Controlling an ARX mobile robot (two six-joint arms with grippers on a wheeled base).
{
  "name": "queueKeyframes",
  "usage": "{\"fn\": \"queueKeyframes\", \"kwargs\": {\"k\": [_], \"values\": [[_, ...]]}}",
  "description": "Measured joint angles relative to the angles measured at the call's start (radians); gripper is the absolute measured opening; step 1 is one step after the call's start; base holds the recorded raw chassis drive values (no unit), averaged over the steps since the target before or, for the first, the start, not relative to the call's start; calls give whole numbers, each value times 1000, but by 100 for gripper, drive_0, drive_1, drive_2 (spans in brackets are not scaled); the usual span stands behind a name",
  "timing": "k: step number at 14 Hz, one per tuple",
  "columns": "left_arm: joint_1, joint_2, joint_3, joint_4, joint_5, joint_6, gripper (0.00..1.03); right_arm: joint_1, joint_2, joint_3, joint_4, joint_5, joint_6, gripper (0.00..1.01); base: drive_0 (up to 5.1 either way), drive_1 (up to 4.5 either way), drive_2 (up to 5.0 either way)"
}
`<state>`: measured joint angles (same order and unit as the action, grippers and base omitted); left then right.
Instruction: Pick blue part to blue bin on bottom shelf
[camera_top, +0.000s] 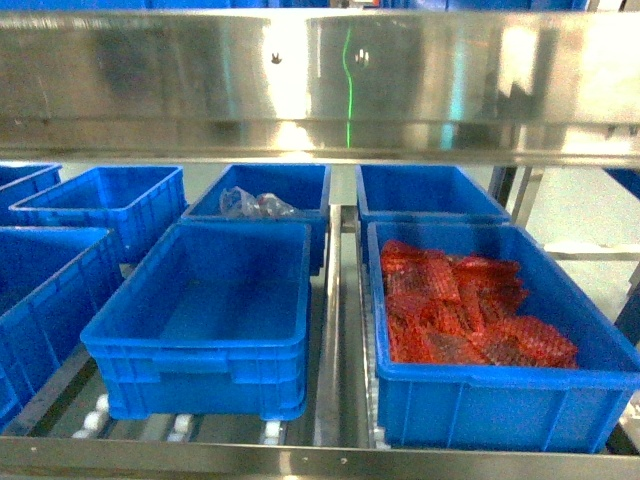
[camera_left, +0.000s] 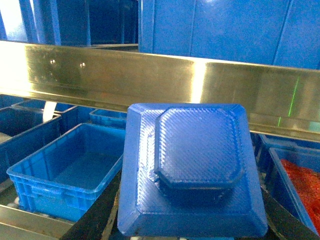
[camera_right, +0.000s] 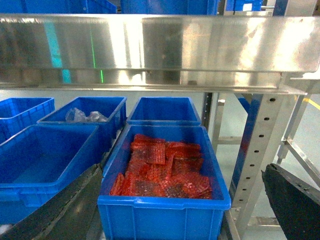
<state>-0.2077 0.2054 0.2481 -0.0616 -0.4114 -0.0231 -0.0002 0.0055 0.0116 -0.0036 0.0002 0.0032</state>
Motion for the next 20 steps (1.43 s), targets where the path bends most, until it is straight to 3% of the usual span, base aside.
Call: {"fn": "queueKeyframes", "kwargs": {"k": [20], "values": [[0,0,0,-3,1,0,43,0,0,0,-2,0,-1,98,0,0,0]]}}
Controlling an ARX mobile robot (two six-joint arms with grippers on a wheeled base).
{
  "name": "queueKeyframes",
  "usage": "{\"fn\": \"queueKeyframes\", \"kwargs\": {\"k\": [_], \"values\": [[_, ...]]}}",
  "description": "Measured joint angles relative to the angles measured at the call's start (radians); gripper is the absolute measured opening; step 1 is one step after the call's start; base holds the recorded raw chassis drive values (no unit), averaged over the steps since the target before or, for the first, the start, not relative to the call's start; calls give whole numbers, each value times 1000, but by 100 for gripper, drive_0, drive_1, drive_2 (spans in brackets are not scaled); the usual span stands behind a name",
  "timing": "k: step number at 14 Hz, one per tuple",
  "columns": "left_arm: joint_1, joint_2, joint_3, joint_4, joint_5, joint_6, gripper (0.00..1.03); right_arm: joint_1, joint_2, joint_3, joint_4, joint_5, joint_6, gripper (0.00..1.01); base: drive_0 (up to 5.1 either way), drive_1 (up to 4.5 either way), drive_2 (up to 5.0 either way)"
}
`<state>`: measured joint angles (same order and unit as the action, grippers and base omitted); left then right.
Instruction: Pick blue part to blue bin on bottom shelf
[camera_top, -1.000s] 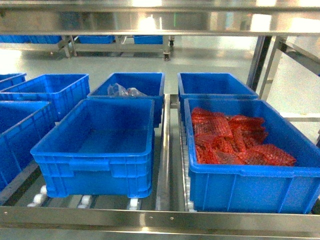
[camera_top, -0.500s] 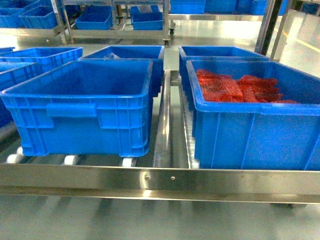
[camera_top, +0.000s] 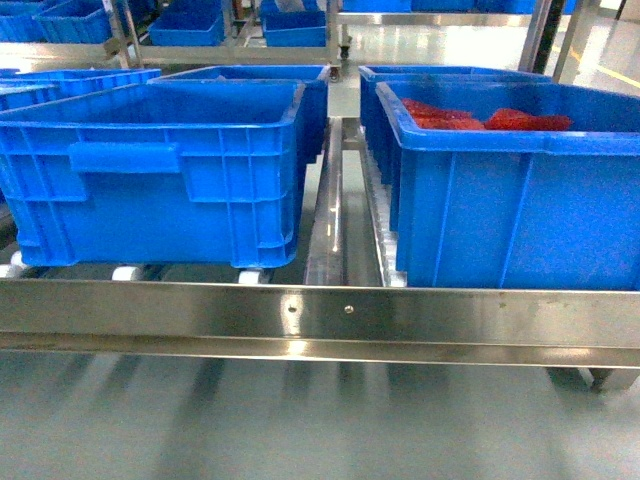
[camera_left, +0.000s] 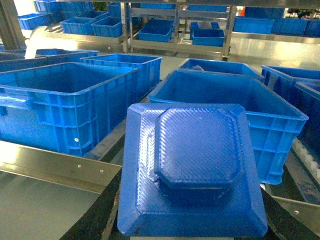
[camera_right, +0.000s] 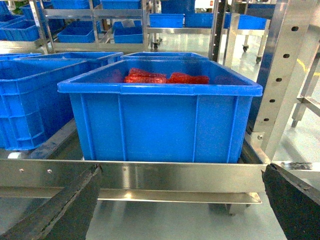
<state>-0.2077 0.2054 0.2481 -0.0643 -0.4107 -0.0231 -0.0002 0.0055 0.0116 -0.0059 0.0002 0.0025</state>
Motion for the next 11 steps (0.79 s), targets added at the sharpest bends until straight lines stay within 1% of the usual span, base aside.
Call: {"fn": "queueKeyframes", "kwargs": {"k": [1,11], "values": [[0,0,0,0,0,0,43,0,0,0,0,0,0,98,-2,125,-129],[0,1,0,3,1,0,43,0,0,0,2,0,0,98,4,428,-420]]}}
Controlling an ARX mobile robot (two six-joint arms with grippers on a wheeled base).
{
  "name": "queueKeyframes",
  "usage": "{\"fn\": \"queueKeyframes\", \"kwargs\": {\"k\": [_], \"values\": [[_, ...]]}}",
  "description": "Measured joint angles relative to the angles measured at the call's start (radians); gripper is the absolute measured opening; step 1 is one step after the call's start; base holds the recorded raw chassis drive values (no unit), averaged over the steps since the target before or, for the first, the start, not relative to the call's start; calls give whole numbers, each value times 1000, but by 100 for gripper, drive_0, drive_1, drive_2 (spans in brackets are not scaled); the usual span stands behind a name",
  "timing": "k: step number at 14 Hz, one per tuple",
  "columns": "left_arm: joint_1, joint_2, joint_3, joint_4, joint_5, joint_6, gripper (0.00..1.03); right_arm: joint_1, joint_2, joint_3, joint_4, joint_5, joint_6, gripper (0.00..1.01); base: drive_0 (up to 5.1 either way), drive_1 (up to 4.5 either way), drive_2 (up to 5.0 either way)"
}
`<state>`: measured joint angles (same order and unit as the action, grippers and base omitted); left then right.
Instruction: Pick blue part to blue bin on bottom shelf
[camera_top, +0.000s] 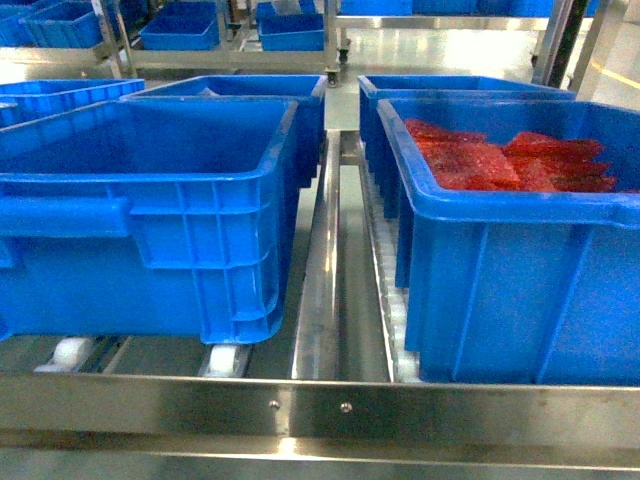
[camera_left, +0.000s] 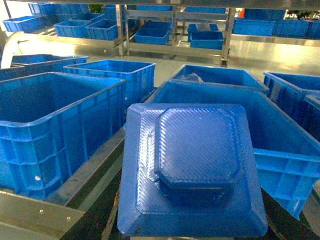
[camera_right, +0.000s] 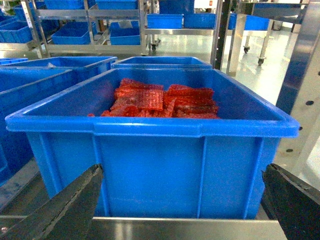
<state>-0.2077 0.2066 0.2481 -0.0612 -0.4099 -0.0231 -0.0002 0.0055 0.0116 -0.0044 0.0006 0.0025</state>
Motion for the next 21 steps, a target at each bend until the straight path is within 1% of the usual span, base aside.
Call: {"fn": "queueKeyframes", "kwargs": {"k": [7,21], "values": [[0,-1,0,1,-1,0,43,0,0,0,0,0,0,98,1,425,-423],[0,1,0,0,0,0,43,0,0,0,-1,0,0,98,0,0,0]]}}
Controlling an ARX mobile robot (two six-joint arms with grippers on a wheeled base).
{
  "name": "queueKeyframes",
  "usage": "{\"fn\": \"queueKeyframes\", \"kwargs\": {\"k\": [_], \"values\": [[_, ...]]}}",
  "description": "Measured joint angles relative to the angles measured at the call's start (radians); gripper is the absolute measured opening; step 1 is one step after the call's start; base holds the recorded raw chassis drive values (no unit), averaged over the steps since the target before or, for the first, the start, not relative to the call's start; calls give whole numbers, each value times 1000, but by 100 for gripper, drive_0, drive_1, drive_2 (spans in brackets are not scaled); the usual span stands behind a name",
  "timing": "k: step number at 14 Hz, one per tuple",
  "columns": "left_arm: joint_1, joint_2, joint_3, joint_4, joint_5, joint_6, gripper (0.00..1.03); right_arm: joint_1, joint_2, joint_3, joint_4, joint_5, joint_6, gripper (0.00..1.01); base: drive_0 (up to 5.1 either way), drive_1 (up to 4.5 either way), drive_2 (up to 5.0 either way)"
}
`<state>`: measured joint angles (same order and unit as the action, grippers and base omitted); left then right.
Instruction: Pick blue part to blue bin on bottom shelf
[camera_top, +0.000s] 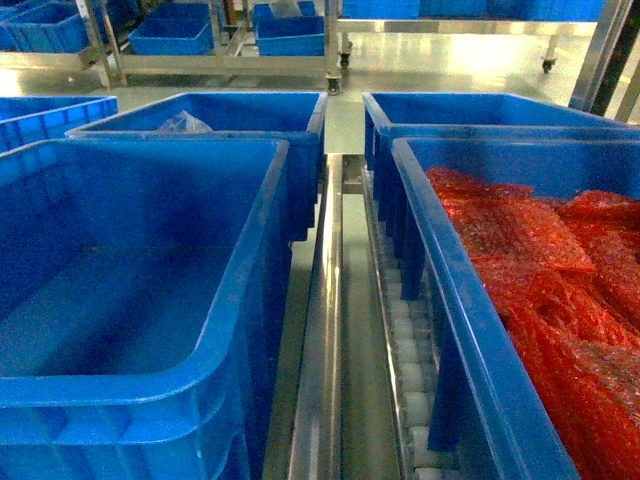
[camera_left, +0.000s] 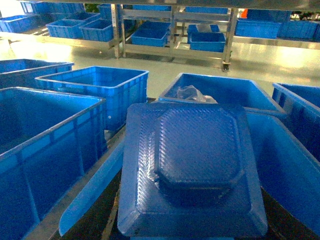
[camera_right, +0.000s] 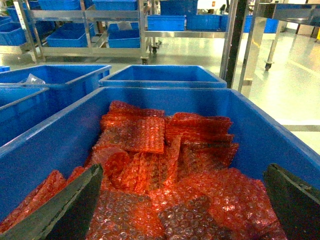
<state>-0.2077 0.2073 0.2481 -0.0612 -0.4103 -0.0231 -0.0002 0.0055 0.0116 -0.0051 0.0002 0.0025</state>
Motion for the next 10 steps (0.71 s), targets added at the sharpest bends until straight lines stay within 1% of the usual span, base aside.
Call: {"fn": "queueKeyframes", "kwargs": {"k": [10], "values": [[0,0,0,0,0,0,43,0,0,0,0,0,0,98,0,0,0]]}}
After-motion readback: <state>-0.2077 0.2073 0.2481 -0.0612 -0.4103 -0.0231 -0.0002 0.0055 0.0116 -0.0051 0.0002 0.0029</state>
